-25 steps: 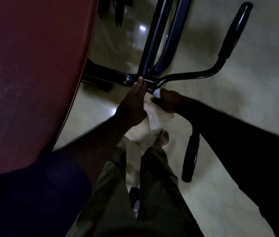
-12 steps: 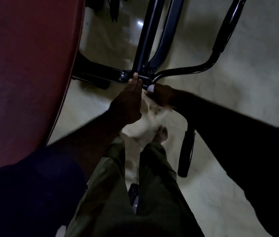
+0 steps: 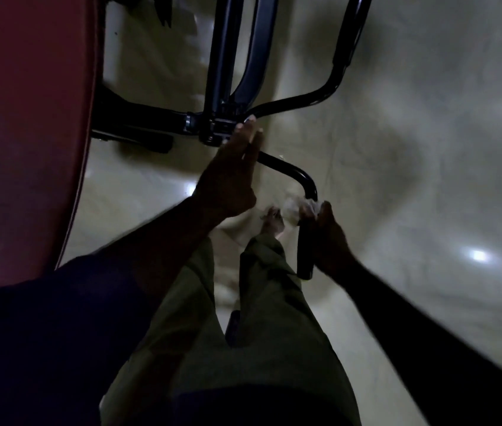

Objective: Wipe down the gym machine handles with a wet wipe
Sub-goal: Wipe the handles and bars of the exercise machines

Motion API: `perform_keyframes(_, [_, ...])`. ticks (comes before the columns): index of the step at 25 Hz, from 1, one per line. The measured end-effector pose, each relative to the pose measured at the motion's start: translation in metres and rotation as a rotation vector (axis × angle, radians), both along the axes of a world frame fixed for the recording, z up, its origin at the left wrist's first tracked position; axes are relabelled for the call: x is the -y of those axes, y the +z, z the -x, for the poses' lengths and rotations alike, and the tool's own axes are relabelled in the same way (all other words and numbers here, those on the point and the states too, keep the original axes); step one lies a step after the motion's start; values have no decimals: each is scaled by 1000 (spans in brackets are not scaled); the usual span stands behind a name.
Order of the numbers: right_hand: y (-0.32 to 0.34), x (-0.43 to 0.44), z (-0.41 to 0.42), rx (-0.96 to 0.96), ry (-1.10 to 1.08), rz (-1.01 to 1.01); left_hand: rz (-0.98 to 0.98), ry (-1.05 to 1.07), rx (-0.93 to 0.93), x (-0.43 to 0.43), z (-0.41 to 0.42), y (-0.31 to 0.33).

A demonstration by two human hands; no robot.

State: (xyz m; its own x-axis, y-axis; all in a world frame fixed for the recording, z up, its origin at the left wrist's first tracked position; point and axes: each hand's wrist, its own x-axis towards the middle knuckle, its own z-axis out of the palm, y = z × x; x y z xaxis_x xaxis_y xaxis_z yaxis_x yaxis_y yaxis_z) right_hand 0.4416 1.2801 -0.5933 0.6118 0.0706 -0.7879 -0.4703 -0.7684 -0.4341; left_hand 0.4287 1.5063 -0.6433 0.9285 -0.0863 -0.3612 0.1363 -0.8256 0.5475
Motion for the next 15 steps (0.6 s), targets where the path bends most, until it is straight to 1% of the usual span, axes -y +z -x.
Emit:
perform_keyframes(1, [6,-1,20,22,-67,24,46,-40,18,7,5,4])
perform_keyframes(2, [11,-1,37,31,-104,14,79,-80,-8,13,8,7])
perform_keyframes(4, [15,5,57,52,-54,13,81,-150,-109,22,9,9])
perform_keyframes(6, [1,11,47,184,64,36,55,-138,-173,27,3,7])
perform_keyframes(7, [-12,10,31,213,63,50,47,-128,-187,31,0,5])
perform_keyframes(8, [-23,7,12,141,-30,-3,38,-120,-176,33,-3,2])
perform_keyframes(10, [-30,-5,-26,-130,-203,-335,-8,-153,-121,32,-3,-3])
perform_keyframes(11, [-32,-7,-37,-176,-234,-451,-31,-193,-113,31,-3,-4])
perform_keyframes(12, [-33,-5,-41,-198,-244,-493,-51,-227,-124,29,-3,-4])
perform_keyframes(15, [-25,9,-14,-161,-215,-439,-24,-241,-203,24,-9,8])
